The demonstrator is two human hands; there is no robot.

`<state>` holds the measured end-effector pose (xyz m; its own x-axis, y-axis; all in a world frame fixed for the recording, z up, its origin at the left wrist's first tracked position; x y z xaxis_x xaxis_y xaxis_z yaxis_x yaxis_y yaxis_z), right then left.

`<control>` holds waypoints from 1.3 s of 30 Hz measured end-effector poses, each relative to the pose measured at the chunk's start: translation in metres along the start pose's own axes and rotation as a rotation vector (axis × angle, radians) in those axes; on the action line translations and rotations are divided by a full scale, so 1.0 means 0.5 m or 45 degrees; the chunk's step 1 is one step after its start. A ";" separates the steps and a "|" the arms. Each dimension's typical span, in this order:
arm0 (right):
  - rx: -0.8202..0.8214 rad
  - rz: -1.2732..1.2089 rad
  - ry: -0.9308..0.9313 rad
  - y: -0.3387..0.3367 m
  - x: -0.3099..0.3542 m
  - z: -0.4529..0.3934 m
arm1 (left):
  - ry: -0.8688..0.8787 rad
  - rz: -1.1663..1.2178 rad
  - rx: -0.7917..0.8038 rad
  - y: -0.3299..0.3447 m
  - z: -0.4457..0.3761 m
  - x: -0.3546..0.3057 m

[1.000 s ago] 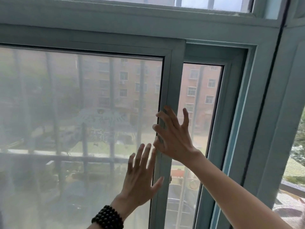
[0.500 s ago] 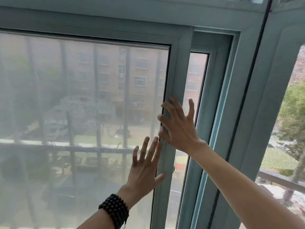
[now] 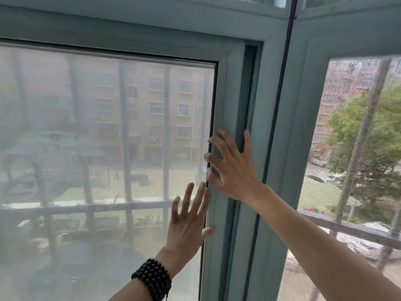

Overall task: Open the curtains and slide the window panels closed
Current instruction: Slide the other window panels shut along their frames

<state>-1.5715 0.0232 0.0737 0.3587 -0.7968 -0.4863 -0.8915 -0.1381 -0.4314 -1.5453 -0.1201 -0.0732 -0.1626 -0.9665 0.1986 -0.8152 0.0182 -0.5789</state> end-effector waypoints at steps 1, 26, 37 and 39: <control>0.008 0.011 0.001 -0.002 -0.010 0.007 | 0.007 0.003 -0.005 0.003 -0.004 -0.010; 0.097 -0.292 0.093 -0.023 -0.018 0.049 | 0.019 0.044 0.107 -0.029 -0.019 -0.043; 0.066 -0.580 0.270 -0.110 -0.034 0.135 | 0.052 0.178 0.172 -0.134 -0.018 -0.012; 0.058 -0.621 0.306 -0.146 -0.026 0.159 | 0.025 0.228 0.185 -0.170 -0.005 -0.020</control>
<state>-1.4891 0.0902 0.0509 0.6494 -0.7595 -0.0366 -0.6229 -0.5038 -0.5986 -1.4759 -0.1115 -0.0240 -0.3092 -0.9460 0.0972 -0.6840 0.1502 -0.7139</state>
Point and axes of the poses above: each hand's wrist, its own z-axis away from the middle knuckle, its own y-axis out of the palm, x = y × z, the point moved 2 cm from there along -z, towards the middle knuckle, and after that the axes turned 2 degrees about -z, right-handed, at the moved point
